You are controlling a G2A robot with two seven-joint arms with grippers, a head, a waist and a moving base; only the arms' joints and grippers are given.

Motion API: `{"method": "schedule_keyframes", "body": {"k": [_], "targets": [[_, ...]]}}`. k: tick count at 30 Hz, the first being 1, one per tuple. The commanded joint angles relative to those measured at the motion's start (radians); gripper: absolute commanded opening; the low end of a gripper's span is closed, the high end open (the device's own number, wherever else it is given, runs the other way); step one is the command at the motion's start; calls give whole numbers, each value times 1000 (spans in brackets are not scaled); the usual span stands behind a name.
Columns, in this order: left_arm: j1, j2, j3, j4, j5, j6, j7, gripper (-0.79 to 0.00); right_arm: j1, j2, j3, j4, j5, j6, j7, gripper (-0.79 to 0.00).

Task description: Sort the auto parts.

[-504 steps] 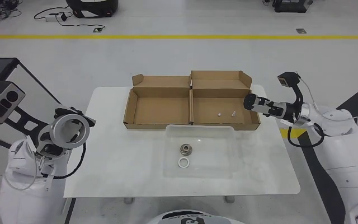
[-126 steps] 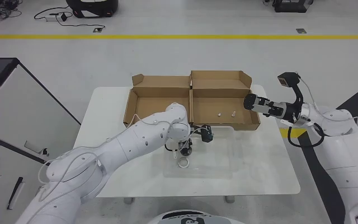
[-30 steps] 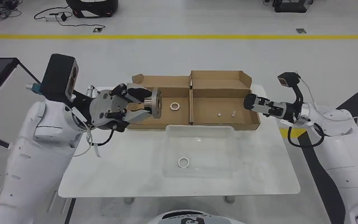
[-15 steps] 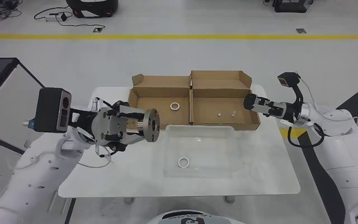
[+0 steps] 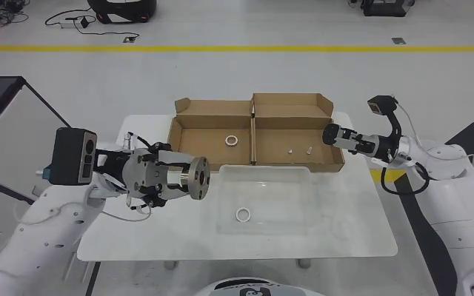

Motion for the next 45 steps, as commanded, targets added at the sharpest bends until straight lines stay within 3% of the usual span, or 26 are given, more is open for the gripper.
{"method": "schedule_keyframes", "body": {"k": [1,34,45], "targets": [[0,0,0,0,0,0,0,-785,0,0,0,0,0,0,0,0],[0,0,0,0,0,0,0,-785,0,0,0,0,0,0,0,0],[19,-31,-1,-39,-210,7,7,-785,0,0,0,0,0,0,0,0]]}}
